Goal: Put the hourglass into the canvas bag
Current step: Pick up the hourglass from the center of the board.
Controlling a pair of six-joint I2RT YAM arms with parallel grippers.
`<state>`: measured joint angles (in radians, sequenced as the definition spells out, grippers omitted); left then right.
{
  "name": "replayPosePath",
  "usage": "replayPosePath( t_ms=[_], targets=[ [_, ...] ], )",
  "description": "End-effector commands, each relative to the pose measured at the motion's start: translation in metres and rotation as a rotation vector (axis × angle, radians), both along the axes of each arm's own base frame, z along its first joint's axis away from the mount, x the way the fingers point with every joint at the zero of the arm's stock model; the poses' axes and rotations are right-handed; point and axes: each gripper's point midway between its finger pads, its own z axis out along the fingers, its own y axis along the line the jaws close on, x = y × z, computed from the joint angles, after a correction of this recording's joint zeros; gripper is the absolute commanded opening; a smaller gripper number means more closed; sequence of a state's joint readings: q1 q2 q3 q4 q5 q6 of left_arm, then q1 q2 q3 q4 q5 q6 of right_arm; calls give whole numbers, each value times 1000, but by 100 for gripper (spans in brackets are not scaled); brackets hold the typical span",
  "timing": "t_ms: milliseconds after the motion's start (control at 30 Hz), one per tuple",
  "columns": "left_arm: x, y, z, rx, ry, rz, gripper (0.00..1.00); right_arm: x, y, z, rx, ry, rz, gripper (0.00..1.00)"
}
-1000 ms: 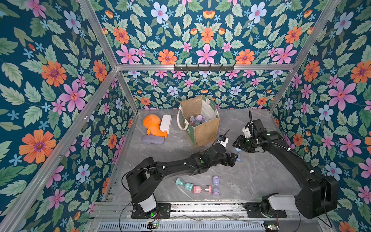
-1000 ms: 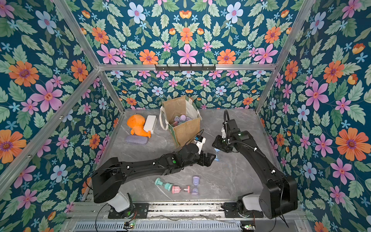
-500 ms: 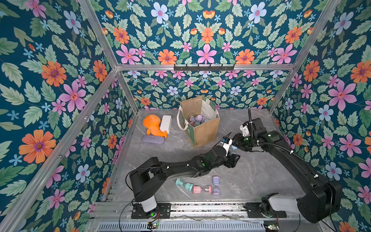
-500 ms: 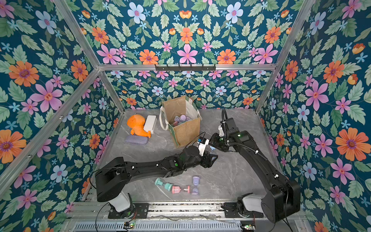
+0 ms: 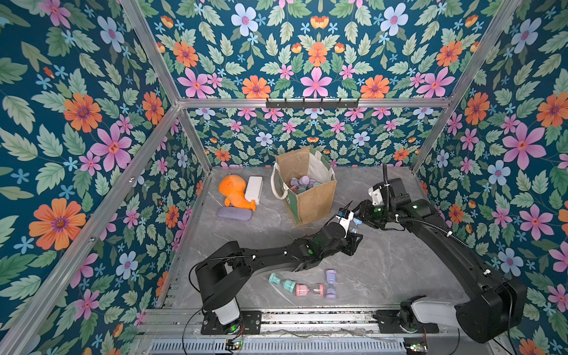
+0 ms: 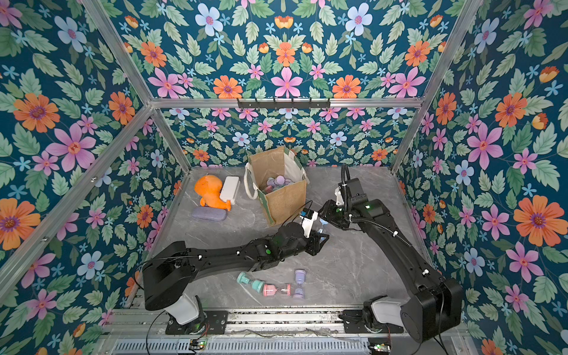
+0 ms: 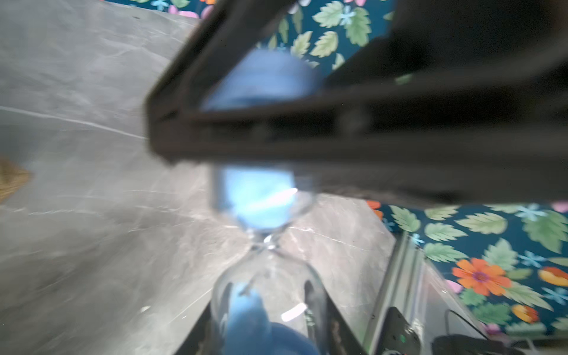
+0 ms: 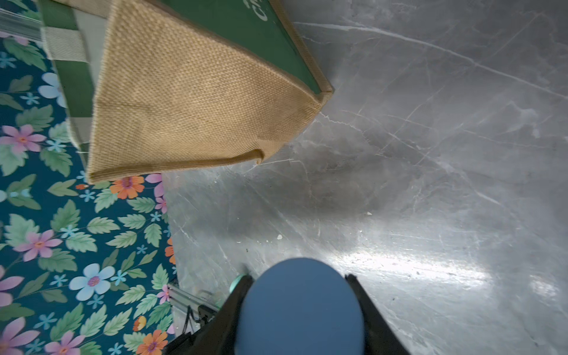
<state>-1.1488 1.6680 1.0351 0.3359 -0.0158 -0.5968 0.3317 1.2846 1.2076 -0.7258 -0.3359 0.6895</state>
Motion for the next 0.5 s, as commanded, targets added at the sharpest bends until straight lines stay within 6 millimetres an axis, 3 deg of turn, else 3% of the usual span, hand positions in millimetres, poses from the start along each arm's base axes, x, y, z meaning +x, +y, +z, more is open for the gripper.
replayPosePath(
  t_ms=[0, 200, 467],
  targets=[
    [5, 4, 23, -27, -47, 26, 37, -1, -3, 6, -14, -22, -1, 48],
    [9, 20, 47, -1, -91, 70, 32, -7, -4, 32, 6, -85, 13, 65],
    [29, 47, 77, 73, -135, 161, 27, -19, -12, 61, -13, -173, 24, 94]
  ],
)
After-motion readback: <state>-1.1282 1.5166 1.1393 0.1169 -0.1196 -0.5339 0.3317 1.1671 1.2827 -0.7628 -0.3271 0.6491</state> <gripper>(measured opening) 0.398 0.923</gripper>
